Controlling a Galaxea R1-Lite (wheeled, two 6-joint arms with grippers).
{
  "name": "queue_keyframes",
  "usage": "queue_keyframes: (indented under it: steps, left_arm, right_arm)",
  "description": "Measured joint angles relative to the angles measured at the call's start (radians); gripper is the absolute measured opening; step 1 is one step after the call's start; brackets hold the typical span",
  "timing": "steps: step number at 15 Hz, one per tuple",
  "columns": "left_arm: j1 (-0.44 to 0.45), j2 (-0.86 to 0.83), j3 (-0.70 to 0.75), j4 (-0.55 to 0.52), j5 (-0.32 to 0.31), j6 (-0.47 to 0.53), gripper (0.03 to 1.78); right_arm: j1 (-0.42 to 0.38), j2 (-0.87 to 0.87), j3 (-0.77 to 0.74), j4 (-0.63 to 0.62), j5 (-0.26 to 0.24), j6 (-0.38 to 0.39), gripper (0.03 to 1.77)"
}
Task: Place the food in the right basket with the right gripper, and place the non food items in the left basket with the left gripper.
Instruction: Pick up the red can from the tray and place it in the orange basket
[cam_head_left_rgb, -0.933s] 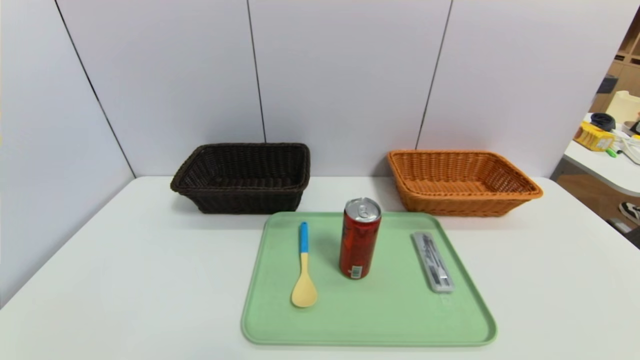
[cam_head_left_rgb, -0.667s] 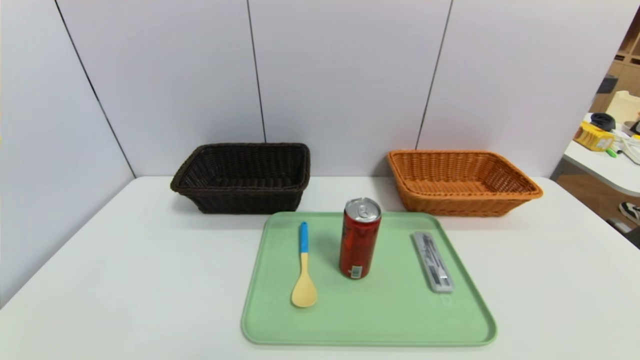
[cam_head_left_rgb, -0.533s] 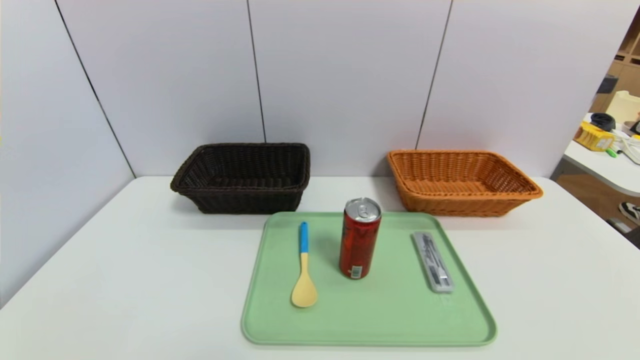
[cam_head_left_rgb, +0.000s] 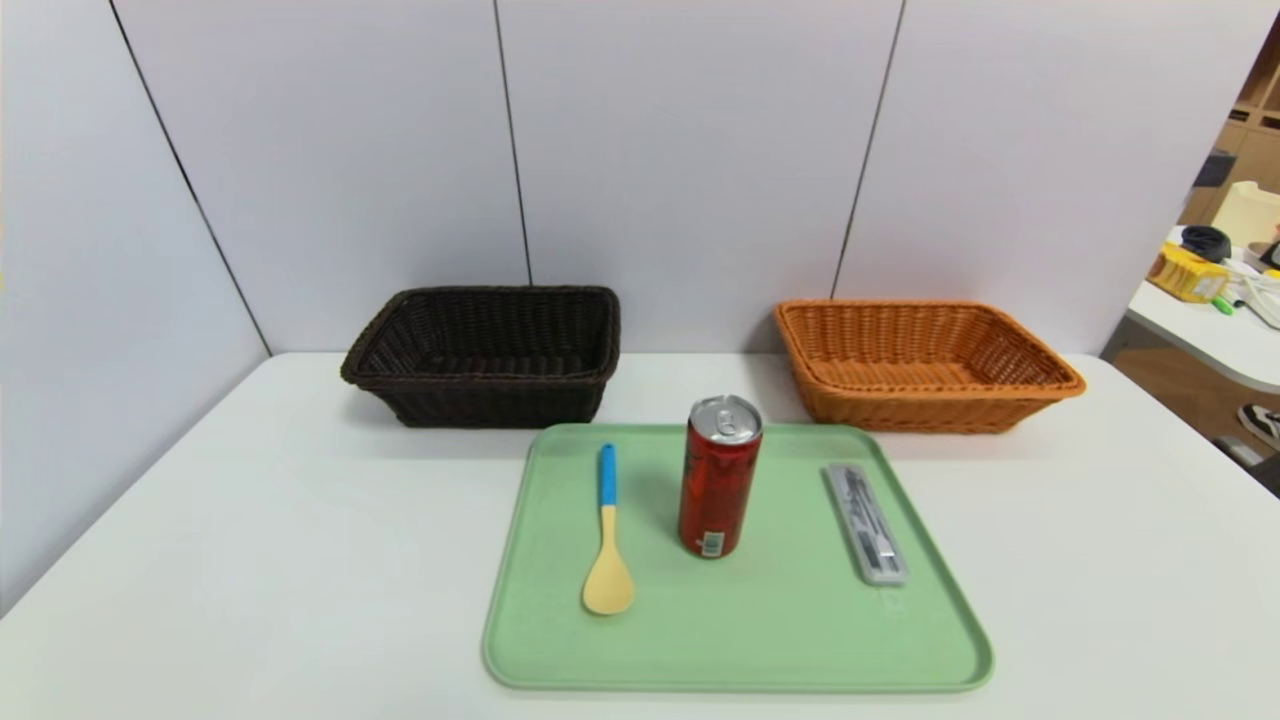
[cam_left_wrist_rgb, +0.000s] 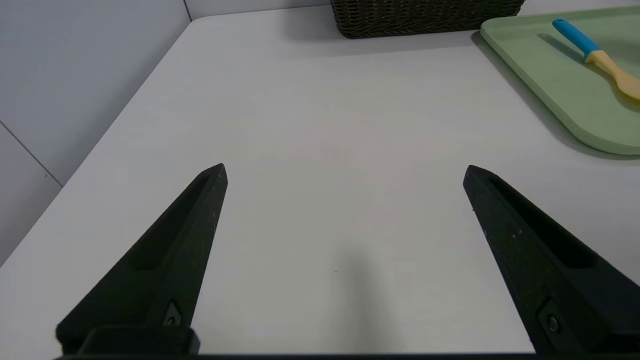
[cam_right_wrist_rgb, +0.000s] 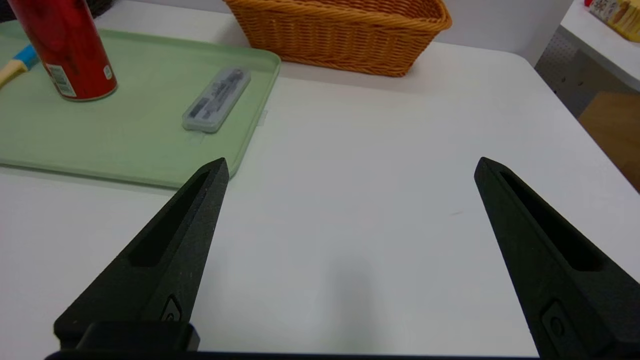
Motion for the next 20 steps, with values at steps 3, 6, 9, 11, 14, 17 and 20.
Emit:
queue_keyframes:
  steps: [3,6,9,11,14,17,20]
  left_arm:
    - [0.000,0.000,0.000,0.000,0.000,0.000,1.69]
    - [0.000,0.000,0.000,0.000,0.000,0.000,1.69]
    - [0.000,0.000,0.000,0.000,0.000,0.000,1.69]
    - [0.000,0.000,0.000,0.000,0.000,0.000,1.69]
    - [0.000,0.000,0.000,0.000,0.000,0.000,1.69]
    - [0.000,0.000,0.000,0.000,0.000,0.000,1.69]
    - [0.000,0.000,0.000,0.000,0.000,0.000,1.69]
  right_arm:
    - [0.014,0.164,-0.142,0.042,0.007,0.001,1.70]
    - [0.042,0.368,-0.253,0.050,0.010,0.001,1.70]
    - [0.114,0.610,-0.370,0.057,0.010,0.005,1.70]
    - [0.182,0.764,-0.423,0.047,0.011,0.005,1.70]
    - [0.294,0.964,-0.452,-0.036,0.013,0.003,1.70]
    - [0.429,1.111,-0.432,-0.172,0.015,-0.013,1.70]
    - [0.544,1.207,-0.385,-0.380,0.022,-0.014,1.70]
